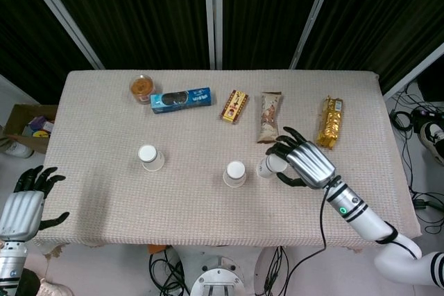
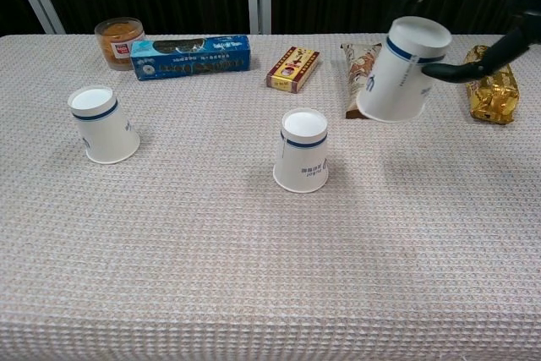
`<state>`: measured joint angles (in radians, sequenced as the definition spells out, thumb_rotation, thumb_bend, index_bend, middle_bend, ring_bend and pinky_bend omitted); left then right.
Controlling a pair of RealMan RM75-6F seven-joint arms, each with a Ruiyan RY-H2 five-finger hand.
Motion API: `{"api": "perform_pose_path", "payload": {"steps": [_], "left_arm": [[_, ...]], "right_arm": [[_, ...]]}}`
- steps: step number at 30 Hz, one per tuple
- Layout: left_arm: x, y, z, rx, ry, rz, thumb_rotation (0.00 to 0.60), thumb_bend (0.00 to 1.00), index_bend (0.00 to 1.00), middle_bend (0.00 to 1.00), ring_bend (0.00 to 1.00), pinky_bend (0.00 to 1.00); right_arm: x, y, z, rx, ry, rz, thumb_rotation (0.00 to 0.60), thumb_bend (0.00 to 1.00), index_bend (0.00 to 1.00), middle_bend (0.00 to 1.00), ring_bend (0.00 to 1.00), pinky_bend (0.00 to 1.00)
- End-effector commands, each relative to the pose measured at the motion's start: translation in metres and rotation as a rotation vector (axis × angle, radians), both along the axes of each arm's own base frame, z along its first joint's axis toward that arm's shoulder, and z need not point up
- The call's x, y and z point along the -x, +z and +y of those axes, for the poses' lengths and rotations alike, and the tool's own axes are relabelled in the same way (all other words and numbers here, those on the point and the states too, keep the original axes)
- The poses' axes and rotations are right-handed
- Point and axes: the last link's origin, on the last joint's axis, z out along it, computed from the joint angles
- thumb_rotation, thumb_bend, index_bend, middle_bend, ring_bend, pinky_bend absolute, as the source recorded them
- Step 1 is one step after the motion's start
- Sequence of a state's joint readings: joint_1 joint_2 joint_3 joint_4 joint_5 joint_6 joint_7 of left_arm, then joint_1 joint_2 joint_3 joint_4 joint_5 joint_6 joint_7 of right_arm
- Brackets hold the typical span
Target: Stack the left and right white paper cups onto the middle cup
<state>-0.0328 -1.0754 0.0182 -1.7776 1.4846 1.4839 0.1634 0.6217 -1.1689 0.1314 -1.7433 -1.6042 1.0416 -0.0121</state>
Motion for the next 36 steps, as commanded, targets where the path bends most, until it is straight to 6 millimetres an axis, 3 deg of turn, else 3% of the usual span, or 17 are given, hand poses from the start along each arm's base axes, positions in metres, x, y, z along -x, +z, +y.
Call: {"api": "perform_pose_path", "payload": {"steps": [1, 9, 28, 36], "left_arm": [[0.001, 0.000, 0.000, 0.001, 0.003, -0.001, 0.600, 0.04, 0.27, 0.14, 0.06, 0.10], [0.007, -0.001, 0.000, 0.000, 0.014, -0.011, 0.600, 0.04, 0.27, 0.14, 0.06, 0.10], [0.012, -0.001, 0.000, 0.003, 0.015, -0.029, 0.600, 0.04, 0.26, 0.14, 0.06, 0.10], [0.010, -0.004, 0.008, 0.020, -0.008, -0.037, 0.600, 0.04, 0.26, 0.14, 0.06, 0.10]], "right_arm": [[-0.034, -0.013, -0.011, -0.037, 0.046, 0.002, 0.600, 0.35, 0.44, 0.45, 0.19, 0.13], [-0.062, -0.037, -0.016, -0.084, 0.071, 0.004, 0.600, 0.35, 0.44, 0.45, 0.19, 0.13], [-0.068, -0.076, -0.026, -0.103, 0.066, 0.094, 0.600, 0.33, 0.44, 0.41, 0.19, 0.13], [-0.050, -0.102, -0.025, -0.136, 0.049, 0.246, 0.600, 0.31, 0.27, 0.26, 0.07, 0.08]]}}
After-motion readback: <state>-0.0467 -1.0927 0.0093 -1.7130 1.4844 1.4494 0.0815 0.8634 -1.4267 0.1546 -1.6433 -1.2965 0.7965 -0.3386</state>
